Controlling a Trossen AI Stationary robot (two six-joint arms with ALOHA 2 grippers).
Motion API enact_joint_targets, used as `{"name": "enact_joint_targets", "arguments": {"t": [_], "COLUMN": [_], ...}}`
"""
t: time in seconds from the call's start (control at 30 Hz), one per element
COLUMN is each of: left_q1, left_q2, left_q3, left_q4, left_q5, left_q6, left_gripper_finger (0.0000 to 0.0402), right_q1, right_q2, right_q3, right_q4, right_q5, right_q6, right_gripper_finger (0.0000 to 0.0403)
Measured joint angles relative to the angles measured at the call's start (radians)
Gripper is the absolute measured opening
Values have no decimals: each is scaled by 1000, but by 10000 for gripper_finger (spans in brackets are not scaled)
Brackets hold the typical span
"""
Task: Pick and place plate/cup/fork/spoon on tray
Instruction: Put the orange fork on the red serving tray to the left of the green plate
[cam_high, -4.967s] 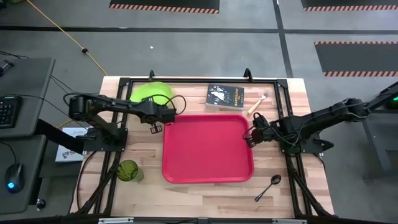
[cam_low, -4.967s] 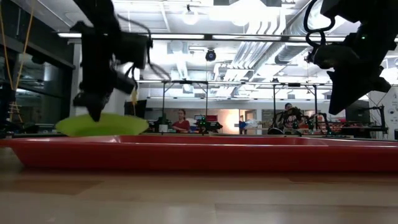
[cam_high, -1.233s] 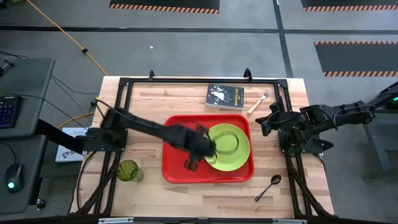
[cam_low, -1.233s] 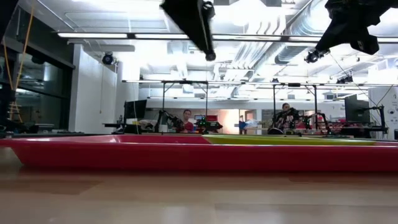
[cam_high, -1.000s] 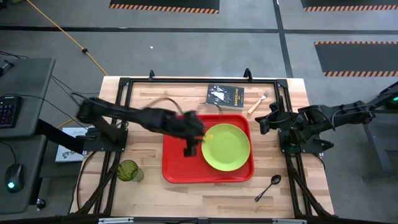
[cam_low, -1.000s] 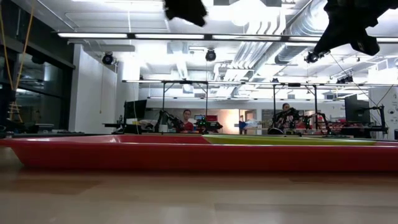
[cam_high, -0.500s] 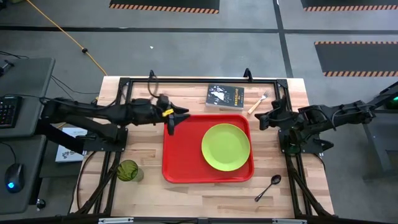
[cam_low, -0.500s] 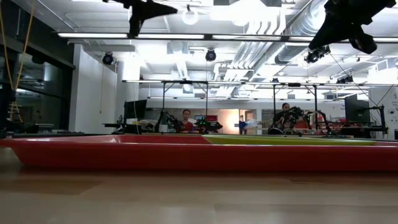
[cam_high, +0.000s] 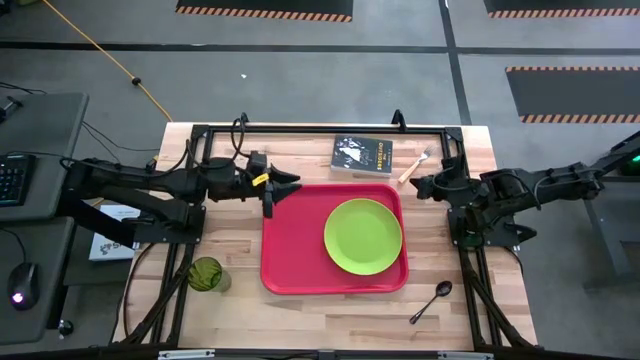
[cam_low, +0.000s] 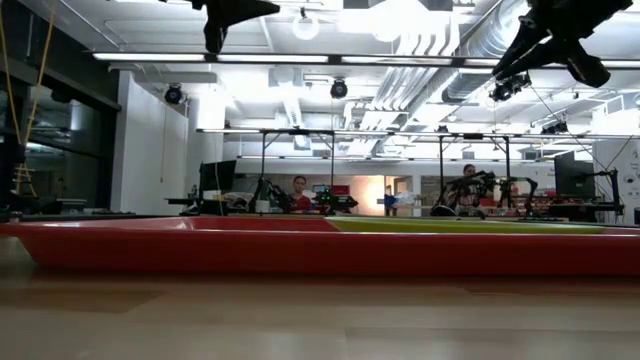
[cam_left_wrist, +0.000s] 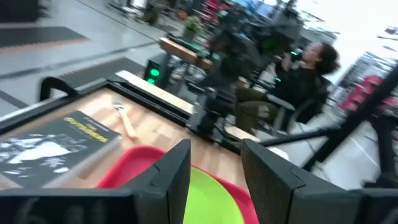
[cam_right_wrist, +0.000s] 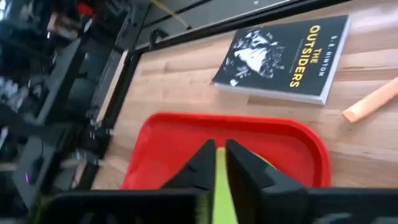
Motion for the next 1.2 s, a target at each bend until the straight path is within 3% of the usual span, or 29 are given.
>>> {"name": "enact_joint_targets", "arguments": {"t": [0.13,0.27,0.43,0.6,0.77,1.2], "left_q1": [0,0,0,0,0,0], "left_q2": [0,-13,-72,-159,-223,-252], "left_q3": [0,0,0,0,0,0], "left_q4": [3,-1,-8,-47,-62,-66], "left_q5": [75,138,198,200,192,123], "left_q6": [13,44,45,46,46,46], "left_gripper_finger": [131,131,131,131,131,131], "right_q1": [-96,-249,-475,-660,-785,-883], "right_q2": [17,87,232,406,559,864], "right_q3": [0,0,0,0,0,0], "right_q4": [83,193,129,-9,0,150], "right_q5": [-6,-81,-197,-174,-130,-140], "right_q6": [-46,-168,-151,-116,-112,-69], "right_gripper_finger": [108,209,292,301,302,302]}}
